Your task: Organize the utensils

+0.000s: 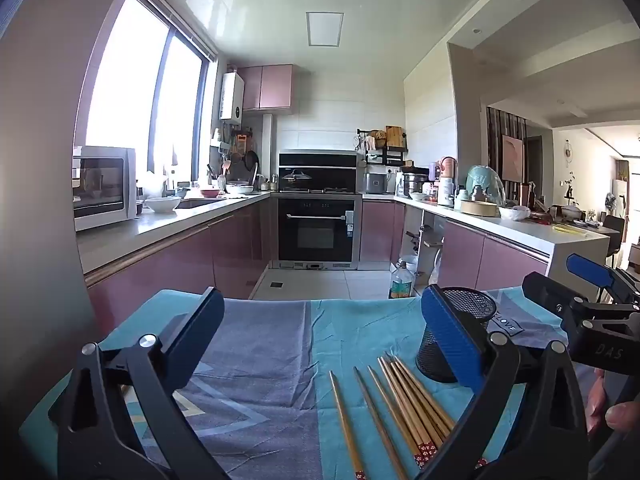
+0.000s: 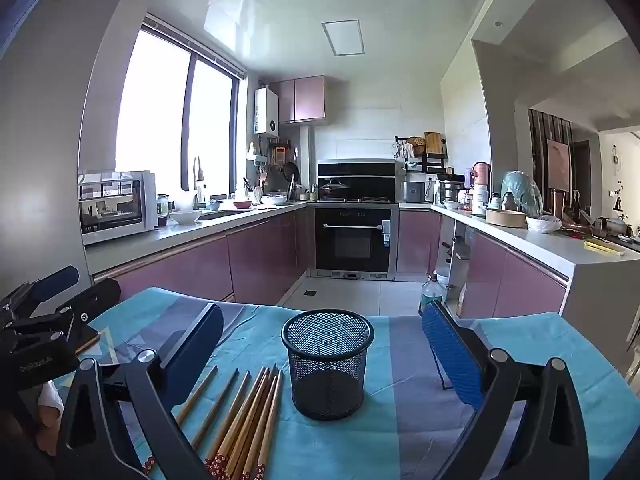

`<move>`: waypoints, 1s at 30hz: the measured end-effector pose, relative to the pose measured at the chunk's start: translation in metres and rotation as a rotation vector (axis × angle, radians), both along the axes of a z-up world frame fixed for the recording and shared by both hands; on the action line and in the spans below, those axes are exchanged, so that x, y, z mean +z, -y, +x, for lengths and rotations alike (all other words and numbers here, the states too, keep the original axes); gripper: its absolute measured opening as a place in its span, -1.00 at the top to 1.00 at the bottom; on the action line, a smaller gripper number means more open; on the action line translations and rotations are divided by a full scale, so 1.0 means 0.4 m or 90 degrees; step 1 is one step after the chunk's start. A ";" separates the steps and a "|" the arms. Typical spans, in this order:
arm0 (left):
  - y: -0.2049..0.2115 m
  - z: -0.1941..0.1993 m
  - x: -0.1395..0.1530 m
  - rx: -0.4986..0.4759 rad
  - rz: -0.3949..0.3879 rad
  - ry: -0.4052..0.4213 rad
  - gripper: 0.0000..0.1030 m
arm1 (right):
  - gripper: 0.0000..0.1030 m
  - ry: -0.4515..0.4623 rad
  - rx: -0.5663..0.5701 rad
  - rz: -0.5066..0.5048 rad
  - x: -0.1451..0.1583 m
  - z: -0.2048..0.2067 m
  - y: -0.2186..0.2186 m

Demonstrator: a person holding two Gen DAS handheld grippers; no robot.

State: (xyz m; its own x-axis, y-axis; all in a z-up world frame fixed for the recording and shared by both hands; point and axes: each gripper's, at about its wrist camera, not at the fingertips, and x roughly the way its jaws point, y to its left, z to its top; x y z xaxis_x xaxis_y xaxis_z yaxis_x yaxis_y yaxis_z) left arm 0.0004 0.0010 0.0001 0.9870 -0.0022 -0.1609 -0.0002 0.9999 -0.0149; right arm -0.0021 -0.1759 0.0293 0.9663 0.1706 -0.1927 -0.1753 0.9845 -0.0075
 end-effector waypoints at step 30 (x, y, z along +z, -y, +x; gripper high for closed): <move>0.001 0.011 -0.004 -0.009 -0.005 -0.006 -0.89 | -0.87 -0.006 0.002 0.015 -0.012 0.006 0.005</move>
State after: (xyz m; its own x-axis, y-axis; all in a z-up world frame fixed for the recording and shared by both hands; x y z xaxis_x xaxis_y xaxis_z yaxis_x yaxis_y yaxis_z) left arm 0.0048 0.0007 -0.0016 0.9852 -0.0175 -0.1707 0.0137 0.9996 -0.0235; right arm 0.0005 -0.1778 0.0243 0.9639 0.1786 -0.1976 -0.1788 0.9837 0.0172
